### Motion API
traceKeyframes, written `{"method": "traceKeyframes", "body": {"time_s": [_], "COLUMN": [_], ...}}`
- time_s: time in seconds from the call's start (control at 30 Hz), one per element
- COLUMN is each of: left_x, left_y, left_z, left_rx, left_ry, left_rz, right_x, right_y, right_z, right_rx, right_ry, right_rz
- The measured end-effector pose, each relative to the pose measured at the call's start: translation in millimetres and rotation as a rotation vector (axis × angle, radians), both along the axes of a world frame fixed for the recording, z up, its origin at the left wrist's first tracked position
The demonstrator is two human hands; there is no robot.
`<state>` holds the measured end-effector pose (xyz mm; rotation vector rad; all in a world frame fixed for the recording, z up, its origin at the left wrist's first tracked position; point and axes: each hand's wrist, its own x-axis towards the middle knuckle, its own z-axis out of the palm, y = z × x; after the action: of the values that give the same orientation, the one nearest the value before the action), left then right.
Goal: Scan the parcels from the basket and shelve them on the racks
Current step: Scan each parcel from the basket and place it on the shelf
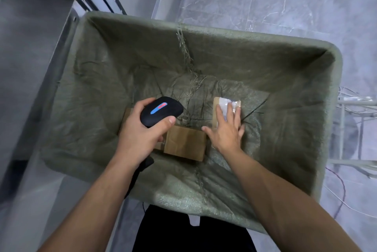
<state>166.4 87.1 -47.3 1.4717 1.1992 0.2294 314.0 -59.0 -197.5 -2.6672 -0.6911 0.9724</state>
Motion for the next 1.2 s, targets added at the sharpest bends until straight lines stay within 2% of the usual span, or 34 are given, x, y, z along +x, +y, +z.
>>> {"method": "traceKeyframes", "body": {"time_s": [0.3, 0.47, 0.57, 0.77, 0.93, 1.1, 1.2], "left_x": [-5.7, -4.1, -4.9, -10.4, -15.6, -22.9, -29.3], "left_y": [3.4, -0.1, -2.0, -11.4, -29.1, -43.2, -49.3], "left_z": [-1.1, 0.1, 5.5, 14.0, 15.8, 28.7, 42.3], "left_rx": [-0.006, -0.013, -0.001, 0.052, 0.080, 0.100, 0.111], "left_ry": [-0.007, -0.006, -0.013, -0.009, -0.019, -0.051, -0.071], "left_rz": [-0.005, -0.028, -0.030, 0.015, 0.049, 0.069, 0.097], "right_x": [17.6, 21.6, 25.7, 35.9, 40.0, 47.8, 45.2], "right_y": [-30.4, -45.7, -56.3, -55.7, -59.0, -64.3, -54.9], "right_z": [0.7, 3.9, 11.0, 6.4, 9.8, 0.9, 33.2], "right_rx": [-0.071, 0.087, 0.176, 0.188, 0.322, 0.524, 0.584], "right_ry": [0.102, 0.152, 0.267, 0.318, 0.352, 0.482, 0.477], "right_rz": [-0.340, -0.538, -0.694, -0.618, -0.647, -0.476, -0.382]}}
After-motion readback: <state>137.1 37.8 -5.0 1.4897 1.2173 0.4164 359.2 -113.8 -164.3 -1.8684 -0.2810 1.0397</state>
